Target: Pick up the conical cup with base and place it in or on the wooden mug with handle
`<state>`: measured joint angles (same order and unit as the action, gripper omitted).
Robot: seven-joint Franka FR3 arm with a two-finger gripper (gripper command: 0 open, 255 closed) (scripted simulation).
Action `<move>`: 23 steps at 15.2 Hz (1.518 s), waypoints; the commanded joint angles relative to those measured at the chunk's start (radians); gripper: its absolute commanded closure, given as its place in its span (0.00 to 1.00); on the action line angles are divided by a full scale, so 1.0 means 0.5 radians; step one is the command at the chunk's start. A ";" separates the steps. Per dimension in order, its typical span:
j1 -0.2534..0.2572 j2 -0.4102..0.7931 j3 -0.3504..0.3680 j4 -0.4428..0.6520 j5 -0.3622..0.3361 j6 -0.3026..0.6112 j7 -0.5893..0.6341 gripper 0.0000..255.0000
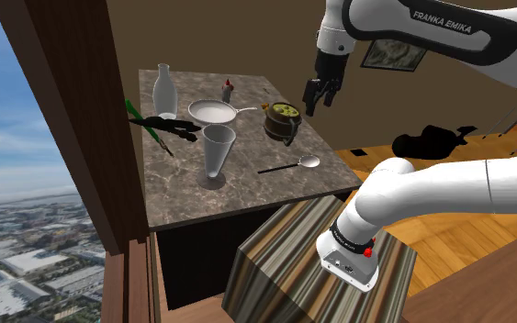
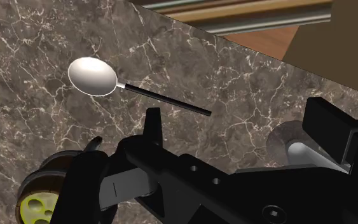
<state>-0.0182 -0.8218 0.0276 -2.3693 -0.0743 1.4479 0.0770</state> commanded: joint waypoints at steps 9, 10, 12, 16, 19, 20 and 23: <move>0.065 0.442 0.242 0.092 0.130 0.347 0.267 0.00; 0.071 0.504 0.272 0.115 0.139 0.387 0.300 0.00; 0.082 0.633 0.329 0.169 0.149 0.462 0.366 0.00; 0.098 0.905 0.438 0.307 0.142 0.593 0.502 0.00; 0.109 1.120 0.515 0.436 0.112 0.673 0.609 0.00; 0.114 1.194 0.538 0.484 0.096 0.695 0.646 0.00; 0.132 1.421 0.603 0.645 0.036 0.748 0.758 0.00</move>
<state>0.0423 -0.1558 0.3141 -2.0814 -0.0460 1.8144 0.4293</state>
